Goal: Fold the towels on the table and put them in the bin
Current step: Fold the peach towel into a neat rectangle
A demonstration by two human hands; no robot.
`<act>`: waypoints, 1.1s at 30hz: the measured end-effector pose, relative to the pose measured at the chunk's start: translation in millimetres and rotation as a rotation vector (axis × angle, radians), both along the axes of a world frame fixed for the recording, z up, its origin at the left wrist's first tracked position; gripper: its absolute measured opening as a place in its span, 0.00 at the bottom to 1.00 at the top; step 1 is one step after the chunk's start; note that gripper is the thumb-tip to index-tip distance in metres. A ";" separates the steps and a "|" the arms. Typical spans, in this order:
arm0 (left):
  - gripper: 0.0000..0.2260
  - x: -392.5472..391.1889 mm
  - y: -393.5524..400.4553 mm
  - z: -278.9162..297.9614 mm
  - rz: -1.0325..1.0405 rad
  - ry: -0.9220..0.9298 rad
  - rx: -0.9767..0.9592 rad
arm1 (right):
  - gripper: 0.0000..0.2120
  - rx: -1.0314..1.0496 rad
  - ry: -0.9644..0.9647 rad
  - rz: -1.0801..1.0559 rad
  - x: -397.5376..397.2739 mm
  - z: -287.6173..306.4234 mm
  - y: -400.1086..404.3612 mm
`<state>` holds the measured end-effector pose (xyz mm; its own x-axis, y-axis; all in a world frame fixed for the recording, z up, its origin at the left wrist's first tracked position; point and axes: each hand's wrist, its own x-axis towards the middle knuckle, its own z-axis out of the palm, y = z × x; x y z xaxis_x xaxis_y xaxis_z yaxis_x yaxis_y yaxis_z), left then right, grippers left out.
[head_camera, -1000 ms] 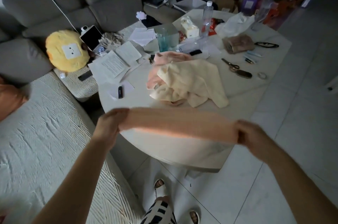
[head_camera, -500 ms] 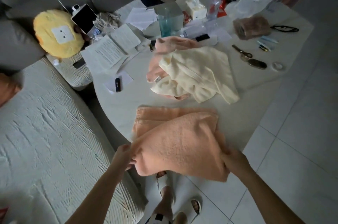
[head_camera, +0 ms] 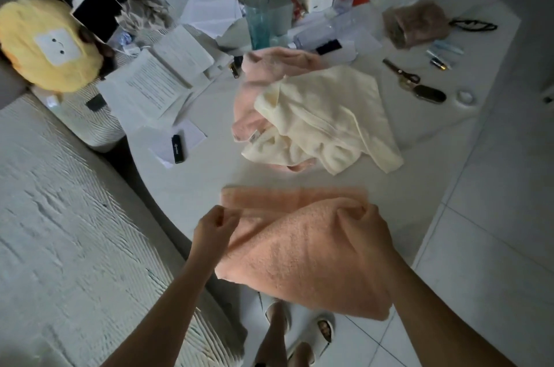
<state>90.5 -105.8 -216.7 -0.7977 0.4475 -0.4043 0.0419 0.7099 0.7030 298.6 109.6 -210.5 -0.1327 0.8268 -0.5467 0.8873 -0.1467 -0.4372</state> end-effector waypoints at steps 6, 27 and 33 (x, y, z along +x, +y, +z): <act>0.08 -22.7 8.6 25.3 -0.076 0.232 -0.054 | 0.27 -0.029 -0.096 -0.016 -0.3 -2.0 3.7; 0.12 -81.1 39.1 -24.1 -0.019 0.124 -0.089 | 0.21 0.074 0.172 -0.107 -7.8 -17.2 18.0; 0.07 -83.6 32.2 -25.2 -0.111 0.014 -0.039 | 0.21 0.138 0.100 -0.055 -8.6 -19.0 21.7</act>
<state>6.9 -73.6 -241.9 -0.7498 0.5172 -0.4126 0.1309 0.7273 0.6737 290.0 131.3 -229.5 -0.1331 0.9007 -0.4136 0.8306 -0.1263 -0.5423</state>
